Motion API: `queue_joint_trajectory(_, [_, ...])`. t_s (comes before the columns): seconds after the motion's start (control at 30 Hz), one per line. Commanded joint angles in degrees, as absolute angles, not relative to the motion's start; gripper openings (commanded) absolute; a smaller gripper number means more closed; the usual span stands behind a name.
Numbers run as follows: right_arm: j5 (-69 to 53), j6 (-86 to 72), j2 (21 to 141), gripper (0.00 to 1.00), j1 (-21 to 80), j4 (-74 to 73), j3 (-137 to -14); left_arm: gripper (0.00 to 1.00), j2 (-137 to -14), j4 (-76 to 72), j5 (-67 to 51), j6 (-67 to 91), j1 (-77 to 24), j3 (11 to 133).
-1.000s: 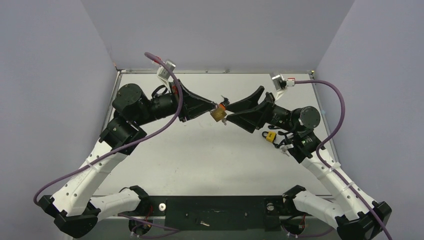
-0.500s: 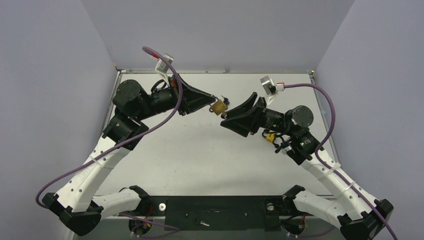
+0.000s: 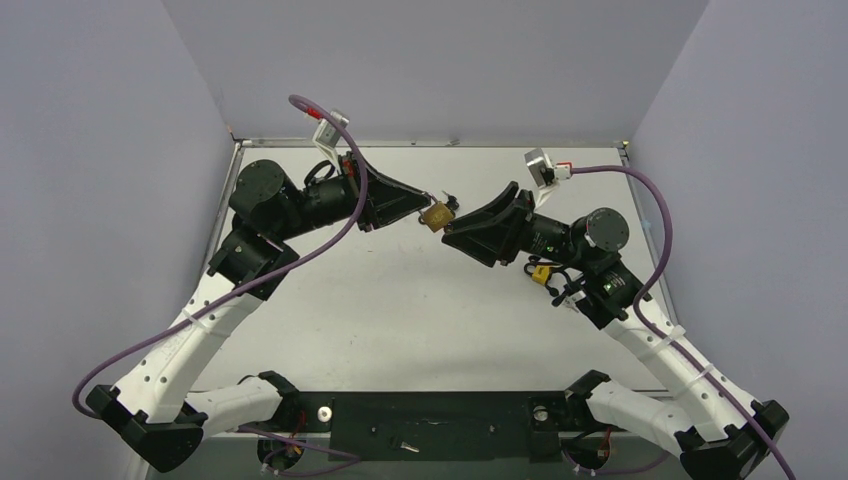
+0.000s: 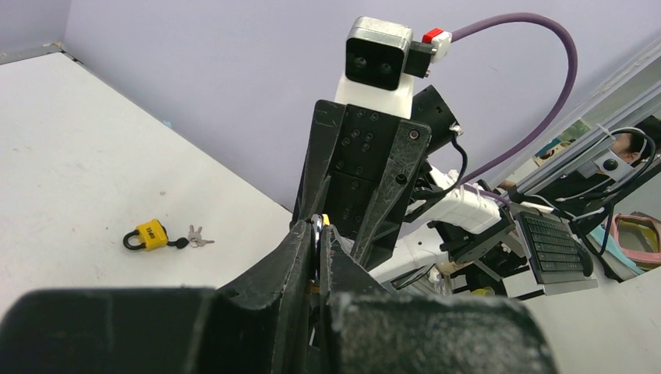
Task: Lock with the key
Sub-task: Lock the lock, then place the lock at the center of the board.
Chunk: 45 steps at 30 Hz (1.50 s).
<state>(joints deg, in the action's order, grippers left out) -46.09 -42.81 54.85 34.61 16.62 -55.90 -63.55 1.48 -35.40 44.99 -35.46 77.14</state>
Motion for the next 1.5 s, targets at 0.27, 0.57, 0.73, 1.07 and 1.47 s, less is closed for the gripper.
queue_joint_trajectory(0.27, [-43.98,-38.06,54.23,0.0,36.09,12.94,-59.91,0.0,-62.53,-3.17,-36.38,46.28,-35.06,77.3])
queue_joint_trajectory(0.57, [-43.54,-36.93,52.4,0.0,34.7,11.08,-55.94,0.0,-62.7,-10.95,-34.81,52.17,-29.91,76.18])
queue_joint_trajectory(0.73, [-42.83,-36.45,50.37,0.0,33.34,9.43,-51.39,0.0,-64.56,-17.57,-34.63,54.75,-27.36,76.14])
queue_joint_trajectory(1.07, [-24.27,-35.63,42.88,0.0,25.19,-12.93,-42.89,0.0,-70.85,-19.23,-30.51,52.74,-29.49,67.31])
queue_joint_trajectory(1.47, [4.51,-41.02,51.65,0.0,22.42,-27.1,-35.45,0.0,-99.12,-32.95,-19.76,55.19,-47.84,55.59])
